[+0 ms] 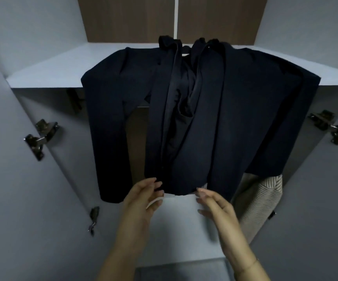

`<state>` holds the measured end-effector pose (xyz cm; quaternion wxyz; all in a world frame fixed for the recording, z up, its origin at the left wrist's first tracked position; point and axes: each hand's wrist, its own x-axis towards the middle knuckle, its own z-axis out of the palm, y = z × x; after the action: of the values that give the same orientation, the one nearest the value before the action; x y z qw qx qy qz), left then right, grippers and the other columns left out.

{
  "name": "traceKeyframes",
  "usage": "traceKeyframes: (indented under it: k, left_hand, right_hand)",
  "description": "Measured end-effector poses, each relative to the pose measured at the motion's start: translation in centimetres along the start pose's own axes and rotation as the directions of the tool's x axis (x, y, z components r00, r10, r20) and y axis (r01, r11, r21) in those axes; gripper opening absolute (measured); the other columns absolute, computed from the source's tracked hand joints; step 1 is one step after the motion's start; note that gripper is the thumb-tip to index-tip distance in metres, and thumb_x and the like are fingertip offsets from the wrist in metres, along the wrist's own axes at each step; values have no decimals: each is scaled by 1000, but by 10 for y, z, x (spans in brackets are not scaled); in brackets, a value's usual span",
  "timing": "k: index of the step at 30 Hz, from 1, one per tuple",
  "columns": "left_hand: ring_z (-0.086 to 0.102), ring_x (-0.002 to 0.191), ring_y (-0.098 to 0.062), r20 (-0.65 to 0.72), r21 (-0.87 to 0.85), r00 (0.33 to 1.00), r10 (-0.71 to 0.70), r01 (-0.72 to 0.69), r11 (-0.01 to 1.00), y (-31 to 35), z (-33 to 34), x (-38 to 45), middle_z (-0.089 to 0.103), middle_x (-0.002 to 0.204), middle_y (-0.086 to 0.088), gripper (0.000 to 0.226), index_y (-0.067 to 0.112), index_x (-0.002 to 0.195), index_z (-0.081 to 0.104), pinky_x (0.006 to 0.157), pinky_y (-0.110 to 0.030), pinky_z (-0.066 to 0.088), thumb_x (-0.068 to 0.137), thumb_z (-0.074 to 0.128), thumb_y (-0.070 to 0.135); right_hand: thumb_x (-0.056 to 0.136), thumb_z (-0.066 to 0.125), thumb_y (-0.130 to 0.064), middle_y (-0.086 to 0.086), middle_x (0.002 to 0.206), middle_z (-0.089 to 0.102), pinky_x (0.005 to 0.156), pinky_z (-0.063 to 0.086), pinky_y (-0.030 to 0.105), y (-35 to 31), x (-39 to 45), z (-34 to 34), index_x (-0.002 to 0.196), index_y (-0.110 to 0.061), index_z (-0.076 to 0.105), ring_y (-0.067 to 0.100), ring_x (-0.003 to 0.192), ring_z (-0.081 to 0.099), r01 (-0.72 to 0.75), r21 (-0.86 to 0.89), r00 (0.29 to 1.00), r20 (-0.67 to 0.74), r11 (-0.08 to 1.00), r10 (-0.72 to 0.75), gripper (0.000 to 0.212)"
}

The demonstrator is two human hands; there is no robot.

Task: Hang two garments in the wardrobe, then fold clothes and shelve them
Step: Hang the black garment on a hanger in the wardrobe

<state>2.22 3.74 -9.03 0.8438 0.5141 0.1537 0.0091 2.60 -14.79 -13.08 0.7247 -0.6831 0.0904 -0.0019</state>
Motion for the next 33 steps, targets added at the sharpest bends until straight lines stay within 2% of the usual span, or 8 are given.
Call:
traceKeyframes:
  k: [4,8,11,14,17,23,28,33]
  left_hand:
    - [70,72,-14,-96,-237,955,-279,250,939,-9,-13,11,75,86,-3,16,13,108,65,63,-27,51,94,59,20]
    - [68,64,-13,-7,-358,928,-373,346,867,-9,-23,11,75,92,-8,42,5,114,64,59,-24,57,80,67,30]
    - [69,65,-12,81,-417,912,-402,397,818,-8,-27,11,74,102,-7,50,3,116,64,58,-21,56,76,67,33]
    - [66,67,-13,227,-455,868,-442,496,740,-8,-27,12,70,116,-8,54,1,119,63,56,-23,55,78,69,36]
    - [63,62,-14,302,-475,822,-483,569,671,-12,-19,16,71,106,-9,56,-1,115,64,49,-24,51,72,75,33]
    - [61,62,-13,343,-560,788,-512,609,562,-25,2,28,69,103,-13,43,10,109,56,49,-20,50,76,73,30]
    - [57,61,-9,384,-526,832,-400,553,646,-31,2,20,71,101,-7,48,6,115,62,48,-18,48,69,75,13]
    - [57,74,-8,354,-118,875,-331,393,912,-31,-2,-3,71,94,2,11,18,88,79,61,-21,48,78,74,18]
  right_hand:
    - [67,78,-44,-14,128,61,96,49,28,11,11,29,129,-29,54,3,120,57,-253,349,964,173,902,204,69]
    - [78,75,-32,-2,117,69,99,45,34,3,26,52,112,-22,63,15,120,60,-398,538,908,350,743,232,37]
    - [87,71,-22,12,122,67,106,44,40,1,25,55,118,-9,65,23,113,64,-374,598,922,322,709,214,34]
    - [90,68,-26,18,114,69,82,58,34,0,17,42,124,-2,62,26,96,69,-305,630,952,211,714,221,42]
    - [90,66,-32,7,72,68,57,57,25,1,11,22,110,-5,64,16,59,66,-265,597,963,127,757,237,34]
    - [91,61,-36,7,84,69,53,54,24,-6,0,-4,97,-13,76,16,68,66,-276,637,961,168,719,220,28]
    - [80,74,-25,14,94,63,64,54,29,-5,-14,-15,106,-4,68,24,77,64,-269,551,943,319,790,99,34]
    - [63,89,-15,15,81,63,67,53,27,-4,-31,-20,84,-4,68,19,72,62,-207,403,909,417,891,22,33]
